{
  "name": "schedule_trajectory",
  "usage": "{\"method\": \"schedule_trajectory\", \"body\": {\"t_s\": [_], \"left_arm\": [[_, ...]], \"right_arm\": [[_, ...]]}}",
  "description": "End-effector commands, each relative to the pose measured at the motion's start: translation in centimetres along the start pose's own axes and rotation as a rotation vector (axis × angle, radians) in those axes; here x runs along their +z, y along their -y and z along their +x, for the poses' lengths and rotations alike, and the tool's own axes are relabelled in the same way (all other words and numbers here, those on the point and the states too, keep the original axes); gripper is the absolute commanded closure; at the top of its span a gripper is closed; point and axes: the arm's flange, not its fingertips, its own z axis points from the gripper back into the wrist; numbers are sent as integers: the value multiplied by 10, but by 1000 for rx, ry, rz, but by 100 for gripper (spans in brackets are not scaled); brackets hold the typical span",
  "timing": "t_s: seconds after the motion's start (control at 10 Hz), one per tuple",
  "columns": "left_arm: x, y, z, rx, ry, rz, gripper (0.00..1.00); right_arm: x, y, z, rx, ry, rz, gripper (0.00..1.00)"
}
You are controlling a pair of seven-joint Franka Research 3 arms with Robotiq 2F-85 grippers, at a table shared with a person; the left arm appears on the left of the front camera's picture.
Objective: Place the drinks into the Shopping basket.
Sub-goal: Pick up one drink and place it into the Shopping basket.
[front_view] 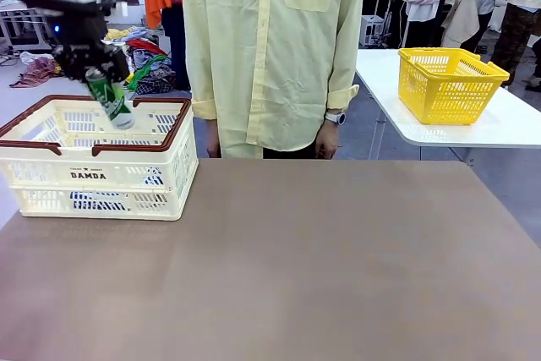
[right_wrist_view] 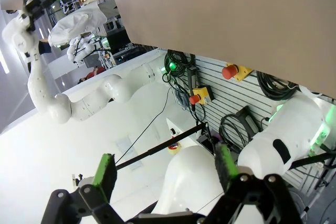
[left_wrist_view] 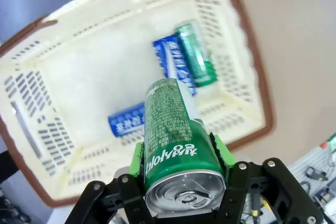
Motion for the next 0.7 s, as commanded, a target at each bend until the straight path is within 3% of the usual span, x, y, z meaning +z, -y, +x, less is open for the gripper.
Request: {"method": "schedule_trajectory", "body": {"t_s": [0.0,0.3,0.6], "left_arm": [[-25,-19,7,-55,19,-10,100],[-91,-49,7,-50,-35,38,100],[-138,-51,10,-44,-69,122,100]], "right_arm": [[2,-2,-2,13,-4,2,0],[2,-2,-2,13,-4,2,0],[2,-2,-2,13,-4,2,0]]}}
